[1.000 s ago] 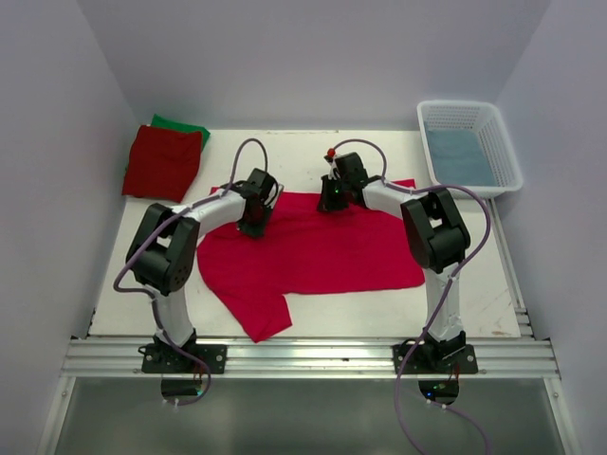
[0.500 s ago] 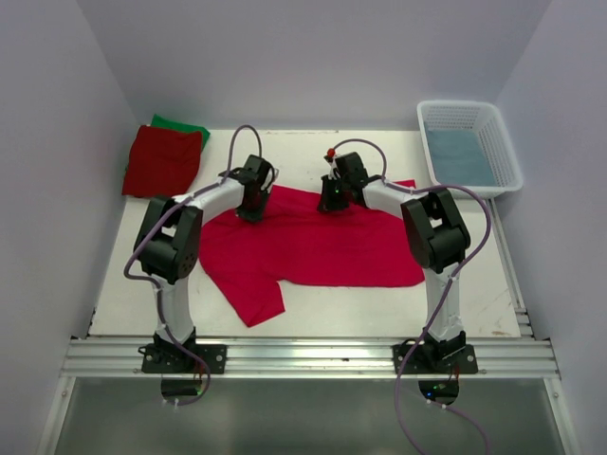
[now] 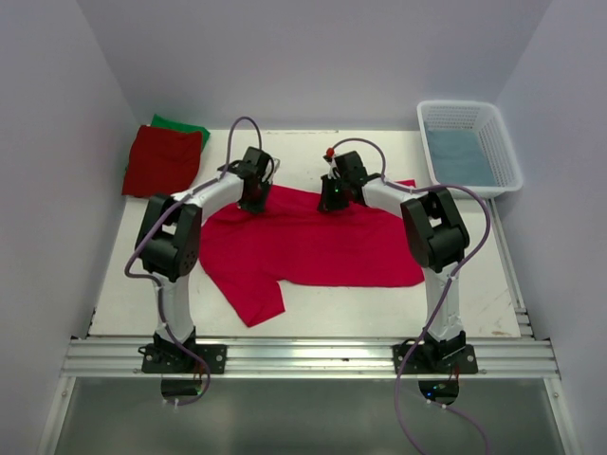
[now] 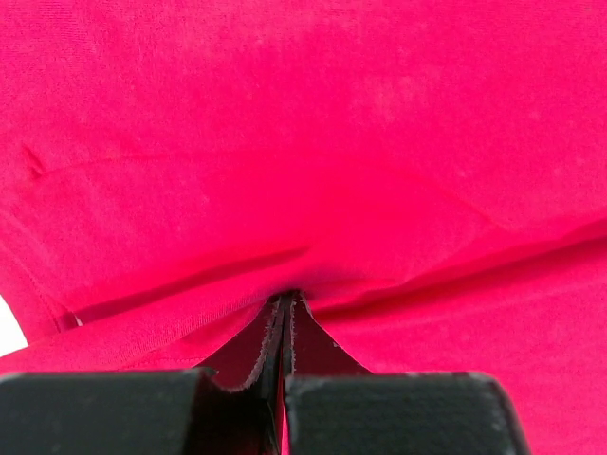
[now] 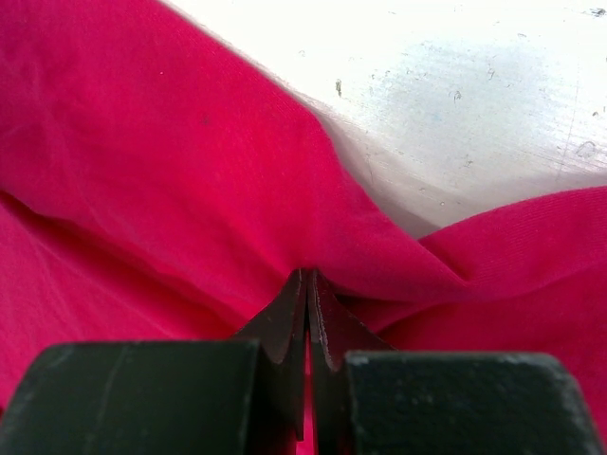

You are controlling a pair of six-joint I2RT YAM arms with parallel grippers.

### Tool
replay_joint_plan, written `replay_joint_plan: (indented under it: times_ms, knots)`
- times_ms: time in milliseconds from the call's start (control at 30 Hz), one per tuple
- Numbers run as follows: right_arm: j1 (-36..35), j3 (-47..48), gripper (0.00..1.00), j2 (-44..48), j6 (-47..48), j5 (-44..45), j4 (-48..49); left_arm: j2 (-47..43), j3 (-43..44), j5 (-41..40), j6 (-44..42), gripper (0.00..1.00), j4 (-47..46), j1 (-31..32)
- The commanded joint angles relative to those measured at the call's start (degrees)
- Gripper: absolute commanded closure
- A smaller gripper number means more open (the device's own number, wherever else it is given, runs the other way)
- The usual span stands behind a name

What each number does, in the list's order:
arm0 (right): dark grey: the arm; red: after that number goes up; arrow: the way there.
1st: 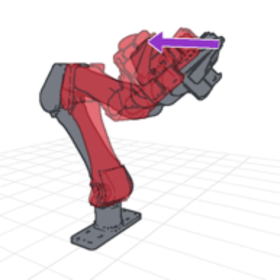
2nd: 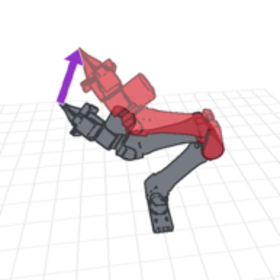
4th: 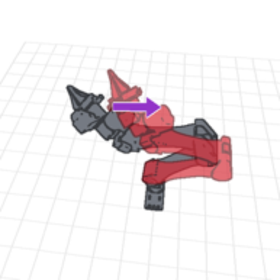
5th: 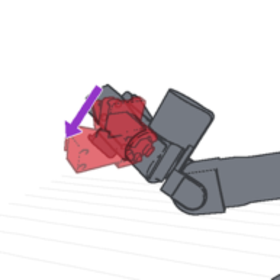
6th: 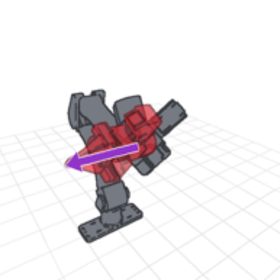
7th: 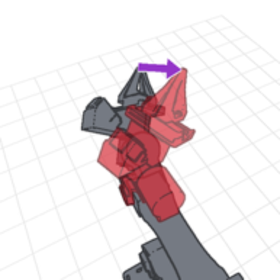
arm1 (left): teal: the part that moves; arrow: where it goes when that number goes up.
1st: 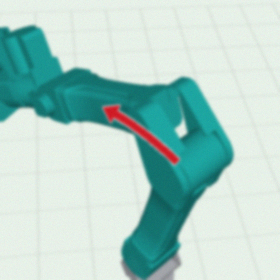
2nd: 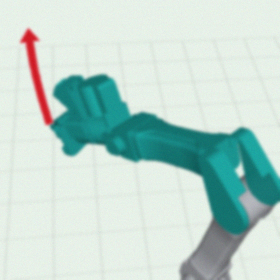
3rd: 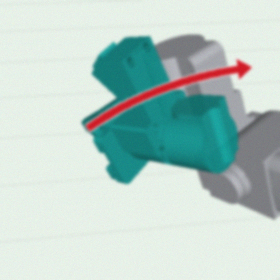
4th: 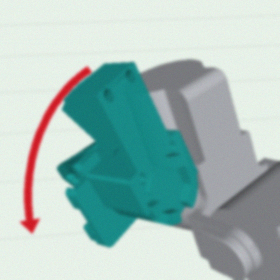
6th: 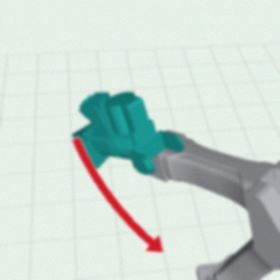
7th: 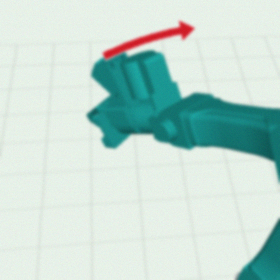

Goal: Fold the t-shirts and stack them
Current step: Fold the flattened tshirt in 1/3 of the way

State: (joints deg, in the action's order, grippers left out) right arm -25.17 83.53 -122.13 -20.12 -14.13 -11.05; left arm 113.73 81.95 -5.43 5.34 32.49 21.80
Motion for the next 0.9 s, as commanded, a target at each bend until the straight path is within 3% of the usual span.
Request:
replay_joint_plan:
  times_ms: [0,867]
  knots:
    - [0.38,0.23,1.00,-1.89,2.01,2.62,-4.77,2.10,2.33,1.21,0.54,1.00,-2.26,-1.32]
    - [1.26,-1.26,1.00,-1.80,2.98,2.27,-4.68,10.28,16.04,1.56,1.51,1.00,-5.68,-5.98]
